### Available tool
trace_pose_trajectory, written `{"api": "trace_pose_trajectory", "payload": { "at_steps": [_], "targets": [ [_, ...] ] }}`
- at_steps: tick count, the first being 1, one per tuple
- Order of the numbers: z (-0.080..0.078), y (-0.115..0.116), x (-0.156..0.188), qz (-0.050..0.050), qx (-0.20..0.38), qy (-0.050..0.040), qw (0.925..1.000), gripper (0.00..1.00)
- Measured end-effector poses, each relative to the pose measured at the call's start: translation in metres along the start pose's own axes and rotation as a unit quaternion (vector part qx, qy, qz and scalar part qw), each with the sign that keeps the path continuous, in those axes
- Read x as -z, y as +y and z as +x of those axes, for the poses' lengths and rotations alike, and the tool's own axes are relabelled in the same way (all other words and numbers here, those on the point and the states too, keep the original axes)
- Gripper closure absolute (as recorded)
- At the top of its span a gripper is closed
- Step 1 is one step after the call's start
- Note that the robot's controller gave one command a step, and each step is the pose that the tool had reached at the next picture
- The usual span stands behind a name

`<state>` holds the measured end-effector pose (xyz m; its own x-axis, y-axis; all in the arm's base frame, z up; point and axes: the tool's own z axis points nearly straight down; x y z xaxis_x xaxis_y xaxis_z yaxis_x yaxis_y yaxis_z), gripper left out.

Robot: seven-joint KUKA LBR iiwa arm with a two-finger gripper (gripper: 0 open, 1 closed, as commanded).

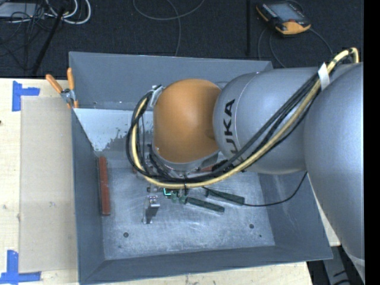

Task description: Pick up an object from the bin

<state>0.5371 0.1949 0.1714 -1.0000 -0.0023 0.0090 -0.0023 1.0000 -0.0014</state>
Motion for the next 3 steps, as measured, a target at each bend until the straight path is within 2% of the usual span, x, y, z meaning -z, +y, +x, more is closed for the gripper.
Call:
{"api": "trace_pose_trajectory", "payload": {
  "at_steps": [1,2,3],
  "targets": [
    [-0.002,-0.001,0.004,-0.001,-0.002,-0.0036,1.0,0.0],
    [-0.042,-0.046,0.011,-0.002,-0.011,-0.0042,0.9999,0.0],
    [-0.046,-0.063,-0.035,-0.001,-0.046,-0.0079,0.9989,0.0]
  ]
}}
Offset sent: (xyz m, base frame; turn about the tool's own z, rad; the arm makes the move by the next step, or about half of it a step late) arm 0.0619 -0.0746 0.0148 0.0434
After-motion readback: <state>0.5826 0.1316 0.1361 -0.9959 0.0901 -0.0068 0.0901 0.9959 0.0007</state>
